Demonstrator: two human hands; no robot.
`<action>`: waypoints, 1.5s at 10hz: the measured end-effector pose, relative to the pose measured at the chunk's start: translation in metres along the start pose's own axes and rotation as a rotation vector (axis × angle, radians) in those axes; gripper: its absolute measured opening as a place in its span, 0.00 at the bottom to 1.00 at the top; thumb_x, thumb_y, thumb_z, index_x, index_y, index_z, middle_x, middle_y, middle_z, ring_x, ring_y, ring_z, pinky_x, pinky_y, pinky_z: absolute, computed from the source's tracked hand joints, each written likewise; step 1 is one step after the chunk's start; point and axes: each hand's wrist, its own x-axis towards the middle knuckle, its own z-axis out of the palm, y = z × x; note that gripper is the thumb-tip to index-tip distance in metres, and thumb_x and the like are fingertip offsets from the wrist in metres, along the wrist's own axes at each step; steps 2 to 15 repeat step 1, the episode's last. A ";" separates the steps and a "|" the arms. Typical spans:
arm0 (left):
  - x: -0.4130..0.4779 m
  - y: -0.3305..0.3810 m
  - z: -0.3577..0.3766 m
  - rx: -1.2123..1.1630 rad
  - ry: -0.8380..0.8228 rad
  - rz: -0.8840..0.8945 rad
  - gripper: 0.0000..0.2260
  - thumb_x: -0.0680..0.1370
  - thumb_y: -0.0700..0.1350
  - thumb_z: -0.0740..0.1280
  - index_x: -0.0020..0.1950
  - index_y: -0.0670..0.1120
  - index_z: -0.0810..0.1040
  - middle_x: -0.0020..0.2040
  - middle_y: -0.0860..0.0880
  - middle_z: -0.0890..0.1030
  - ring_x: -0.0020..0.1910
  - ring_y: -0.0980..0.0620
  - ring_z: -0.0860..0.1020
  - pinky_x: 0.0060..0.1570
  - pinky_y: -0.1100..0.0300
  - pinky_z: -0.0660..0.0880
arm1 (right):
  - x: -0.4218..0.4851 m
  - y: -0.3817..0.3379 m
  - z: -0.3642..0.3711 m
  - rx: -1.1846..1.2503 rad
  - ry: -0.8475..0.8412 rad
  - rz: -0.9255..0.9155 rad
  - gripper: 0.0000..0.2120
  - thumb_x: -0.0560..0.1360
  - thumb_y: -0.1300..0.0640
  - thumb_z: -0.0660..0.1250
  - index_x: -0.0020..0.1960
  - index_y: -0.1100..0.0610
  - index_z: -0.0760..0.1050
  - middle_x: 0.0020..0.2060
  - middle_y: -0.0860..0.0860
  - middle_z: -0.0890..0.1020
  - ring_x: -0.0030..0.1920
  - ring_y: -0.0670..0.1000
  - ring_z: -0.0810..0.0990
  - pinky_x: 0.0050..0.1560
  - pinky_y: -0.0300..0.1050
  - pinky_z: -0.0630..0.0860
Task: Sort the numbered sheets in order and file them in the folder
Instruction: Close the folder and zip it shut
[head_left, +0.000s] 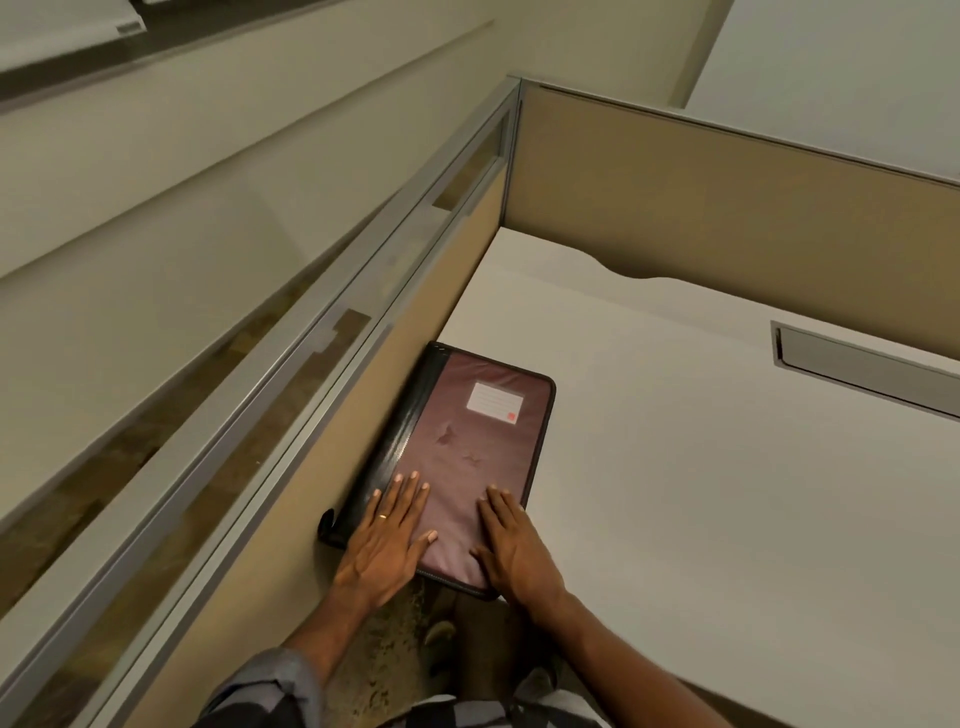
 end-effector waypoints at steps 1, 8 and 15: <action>-0.001 0.002 -0.001 -0.012 0.081 -0.009 0.35 0.83 0.66 0.38 0.82 0.45 0.54 0.82 0.43 0.58 0.80 0.43 0.57 0.76 0.48 0.48 | -0.004 0.002 -0.005 0.042 -0.024 0.028 0.40 0.81 0.31 0.42 0.82 0.58 0.53 0.81 0.55 0.54 0.82 0.57 0.54 0.79 0.49 0.45; -0.001 0.002 -0.001 -0.012 0.081 -0.009 0.35 0.83 0.66 0.38 0.82 0.45 0.54 0.82 0.43 0.58 0.80 0.43 0.57 0.76 0.48 0.48 | -0.004 0.002 -0.005 0.042 -0.024 0.028 0.40 0.81 0.31 0.42 0.82 0.58 0.53 0.81 0.55 0.54 0.82 0.57 0.54 0.79 0.49 0.45; -0.001 0.002 -0.001 -0.012 0.081 -0.009 0.35 0.83 0.66 0.38 0.82 0.45 0.54 0.82 0.43 0.58 0.80 0.43 0.57 0.76 0.48 0.48 | -0.004 0.002 -0.005 0.042 -0.024 0.028 0.40 0.81 0.31 0.42 0.82 0.58 0.53 0.81 0.55 0.54 0.82 0.57 0.54 0.79 0.49 0.45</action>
